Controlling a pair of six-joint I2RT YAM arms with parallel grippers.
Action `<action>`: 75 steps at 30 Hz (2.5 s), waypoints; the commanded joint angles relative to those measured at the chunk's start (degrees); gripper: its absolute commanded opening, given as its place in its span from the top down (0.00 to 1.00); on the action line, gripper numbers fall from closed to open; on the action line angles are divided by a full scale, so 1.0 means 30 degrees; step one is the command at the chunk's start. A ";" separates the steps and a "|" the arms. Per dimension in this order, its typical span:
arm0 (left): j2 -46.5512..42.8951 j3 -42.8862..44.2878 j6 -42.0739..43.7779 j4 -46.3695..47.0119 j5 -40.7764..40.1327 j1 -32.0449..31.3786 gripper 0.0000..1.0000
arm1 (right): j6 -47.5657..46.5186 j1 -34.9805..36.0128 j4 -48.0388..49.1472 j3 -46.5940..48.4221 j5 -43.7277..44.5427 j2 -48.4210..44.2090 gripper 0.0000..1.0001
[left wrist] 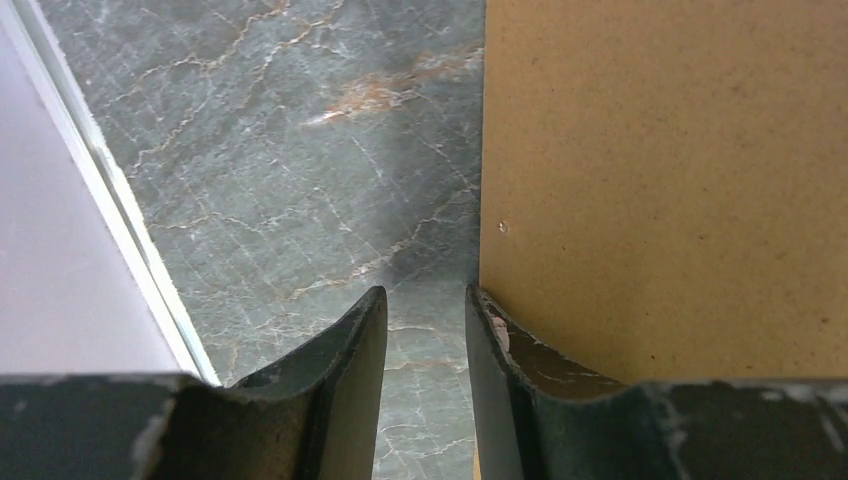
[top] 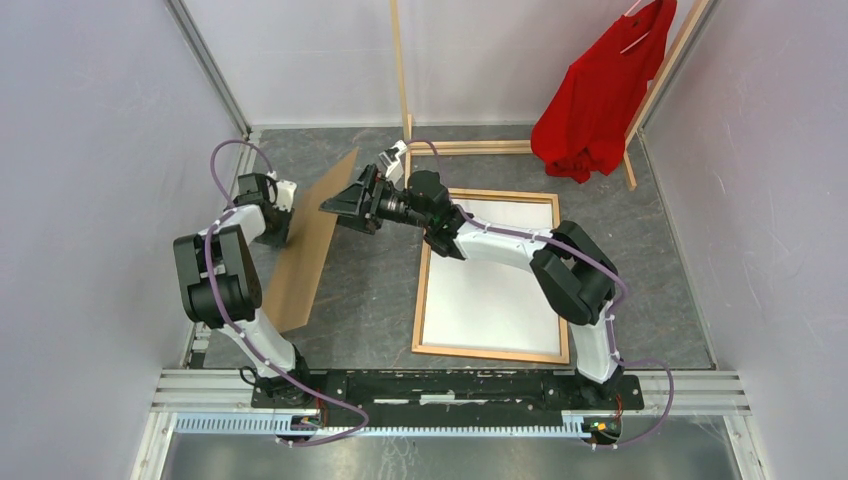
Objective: Put the photo into the frame
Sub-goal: Turn over the photo frame item at the center of the board.
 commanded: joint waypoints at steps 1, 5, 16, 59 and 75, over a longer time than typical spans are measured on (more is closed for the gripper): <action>0.0209 -0.1066 -0.0164 -0.2553 0.2595 -0.0261 0.58 | 0.0767 0.0230 0.1337 0.0337 -0.0944 -0.0069 0.05; -0.0276 -0.1448 0.0184 -0.2597 0.2914 -0.0255 0.58 | -0.0058 0.0245 -0.0284 -0.0371 -0.0839 -0.0355 0.05; -0.0994 -0.3367 0.1637 -0.1958 0.4286 -0.0240 0.60 | -0.2013 0.0224 -0.4638 -0.1378 0.0600 -0.1345 0.06; -2.1621 -0.0015 1.7514 -1.3746 1.4556 -0.0258 0.00 | 0.5942 -0.2998 -0.5152 -0.1342 0.4466 -0.5886 1.00; -2.4584 -0.1855 2.3335 -1.3787 1.3769 -0.0252 0.00 | 0.6822 -0.3918 -0.3574 -0.3257 0.2638 -0.6585 1.00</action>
